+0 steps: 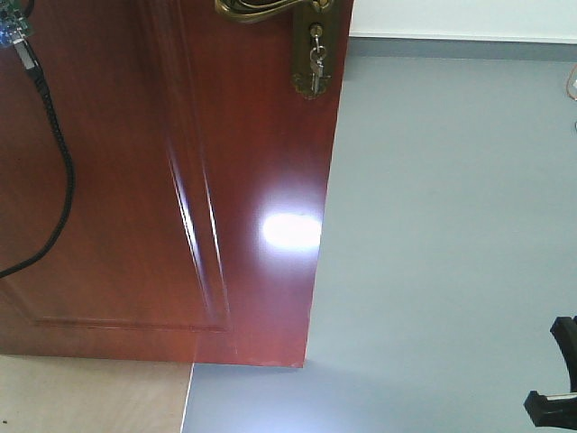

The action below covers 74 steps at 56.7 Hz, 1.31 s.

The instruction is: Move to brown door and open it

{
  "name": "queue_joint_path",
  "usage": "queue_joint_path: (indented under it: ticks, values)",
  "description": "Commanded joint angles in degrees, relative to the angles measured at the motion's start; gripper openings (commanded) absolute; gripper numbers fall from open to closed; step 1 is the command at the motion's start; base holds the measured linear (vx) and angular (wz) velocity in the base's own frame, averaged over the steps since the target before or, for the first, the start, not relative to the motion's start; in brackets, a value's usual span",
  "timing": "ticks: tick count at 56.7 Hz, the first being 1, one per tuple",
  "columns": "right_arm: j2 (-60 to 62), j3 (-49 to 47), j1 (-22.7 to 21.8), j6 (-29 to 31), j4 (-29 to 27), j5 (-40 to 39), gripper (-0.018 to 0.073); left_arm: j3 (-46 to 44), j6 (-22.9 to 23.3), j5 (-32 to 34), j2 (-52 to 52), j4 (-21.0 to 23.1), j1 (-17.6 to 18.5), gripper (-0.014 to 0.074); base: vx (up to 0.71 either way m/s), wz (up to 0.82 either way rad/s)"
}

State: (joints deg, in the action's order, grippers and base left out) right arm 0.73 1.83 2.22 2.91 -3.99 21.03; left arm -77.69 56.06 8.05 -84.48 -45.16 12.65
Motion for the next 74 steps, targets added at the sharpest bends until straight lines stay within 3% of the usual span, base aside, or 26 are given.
queue_joint_path:
  ticks: [1, 74]
  values:
    - [0.32, 0.25, 0.01, 0.37, 0.20, -4.41, 0.0000, -2.18, 0.15, 2.58, 1.89, 1.24, -0.22, 0.0036, -0.05, -0.03]
    - [0.32, 0.25, 0.01, 0.37, 0.20, -4.41, 0.0000, -2.18, 0.15, 2.58, 1.89, 1.24, -0.22, 0.0036, -0.02, -0.01]
